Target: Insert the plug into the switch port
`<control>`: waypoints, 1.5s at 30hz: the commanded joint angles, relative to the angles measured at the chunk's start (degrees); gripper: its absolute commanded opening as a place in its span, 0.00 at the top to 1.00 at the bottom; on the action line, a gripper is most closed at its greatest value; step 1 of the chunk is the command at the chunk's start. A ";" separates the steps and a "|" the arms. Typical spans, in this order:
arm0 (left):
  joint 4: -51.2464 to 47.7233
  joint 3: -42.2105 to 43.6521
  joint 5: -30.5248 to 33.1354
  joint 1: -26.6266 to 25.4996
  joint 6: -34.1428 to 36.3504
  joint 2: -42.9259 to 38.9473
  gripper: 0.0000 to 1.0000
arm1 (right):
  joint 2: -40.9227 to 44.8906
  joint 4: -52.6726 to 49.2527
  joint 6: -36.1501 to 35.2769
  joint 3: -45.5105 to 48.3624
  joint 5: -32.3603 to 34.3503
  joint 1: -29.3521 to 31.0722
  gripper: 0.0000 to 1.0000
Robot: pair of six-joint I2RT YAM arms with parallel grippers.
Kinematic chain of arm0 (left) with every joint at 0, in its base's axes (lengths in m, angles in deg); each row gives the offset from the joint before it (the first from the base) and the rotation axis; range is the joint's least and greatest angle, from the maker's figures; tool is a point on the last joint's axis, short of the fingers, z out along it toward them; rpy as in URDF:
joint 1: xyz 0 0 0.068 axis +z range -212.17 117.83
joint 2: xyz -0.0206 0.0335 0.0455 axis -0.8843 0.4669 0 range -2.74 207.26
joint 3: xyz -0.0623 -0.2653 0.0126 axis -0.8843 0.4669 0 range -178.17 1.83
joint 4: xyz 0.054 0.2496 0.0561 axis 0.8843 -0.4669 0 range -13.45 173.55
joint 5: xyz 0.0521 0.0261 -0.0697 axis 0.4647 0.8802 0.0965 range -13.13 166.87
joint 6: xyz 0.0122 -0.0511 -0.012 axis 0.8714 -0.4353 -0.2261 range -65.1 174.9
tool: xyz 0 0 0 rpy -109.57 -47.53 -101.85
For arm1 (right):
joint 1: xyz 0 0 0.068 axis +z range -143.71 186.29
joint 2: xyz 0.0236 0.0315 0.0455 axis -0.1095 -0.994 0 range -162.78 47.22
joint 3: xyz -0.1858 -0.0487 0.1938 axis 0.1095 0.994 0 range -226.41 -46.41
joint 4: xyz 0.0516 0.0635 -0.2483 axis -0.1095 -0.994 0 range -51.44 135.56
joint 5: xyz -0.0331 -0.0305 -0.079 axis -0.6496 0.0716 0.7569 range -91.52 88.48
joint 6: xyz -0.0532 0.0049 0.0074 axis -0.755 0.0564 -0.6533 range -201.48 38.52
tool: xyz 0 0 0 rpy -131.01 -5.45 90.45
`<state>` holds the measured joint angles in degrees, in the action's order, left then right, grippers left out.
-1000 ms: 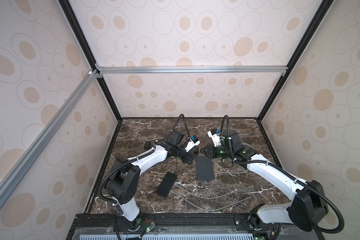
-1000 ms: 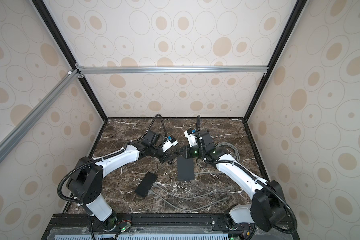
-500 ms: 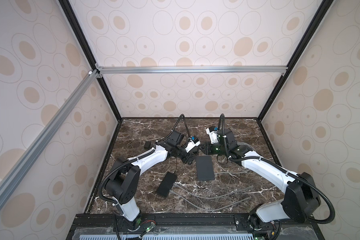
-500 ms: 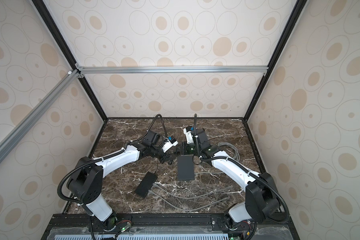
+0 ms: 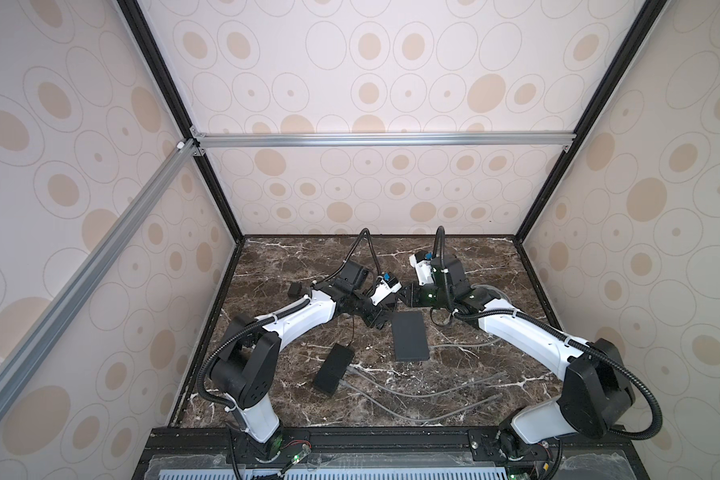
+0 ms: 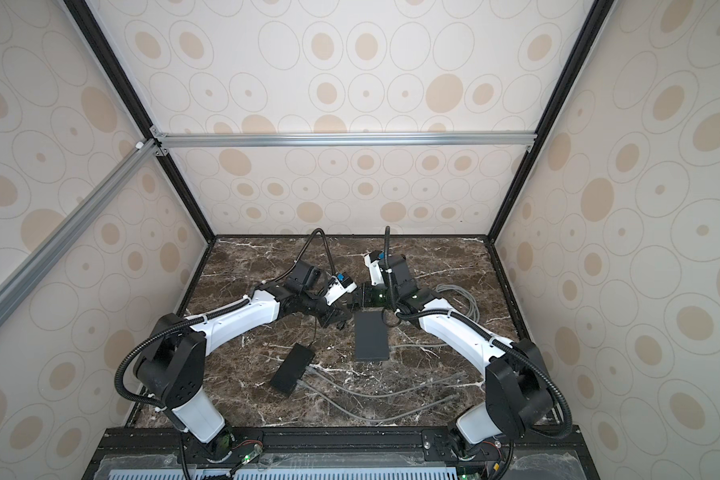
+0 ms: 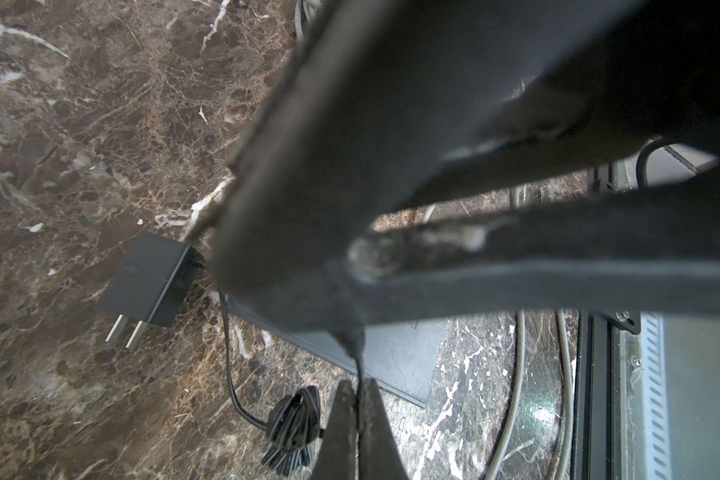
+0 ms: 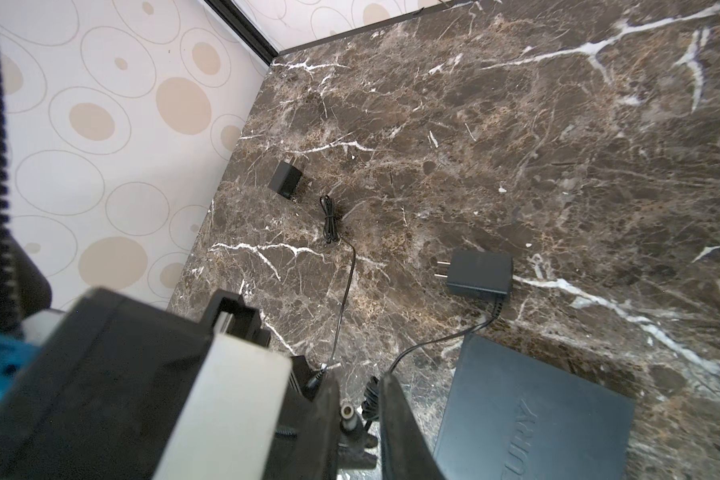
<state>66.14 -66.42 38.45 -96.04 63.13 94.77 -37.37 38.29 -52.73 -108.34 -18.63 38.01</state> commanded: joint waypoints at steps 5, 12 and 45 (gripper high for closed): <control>-1.24 -2.58 -0.79 -0.34 1.97 0.75 1.00 | -0.23 0.24 0.52 -1.00 0.40 0.62 0.91; 4.17 0.38 1.57 -0.25 -0.18 -3.76 0.72 | 2.66 0.63 0.68 1.10 3.75 0.62 0.98; 30.14 18.88 0.92 -0.24 0.21 -18.55 0.59 | 16.73 33.26 32.55 26.01 11.83 8.31 1.00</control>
<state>96.26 -44.76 38.74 -96.06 62.24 75.80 -21.33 68.94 -22.10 -82.90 -7.26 45.45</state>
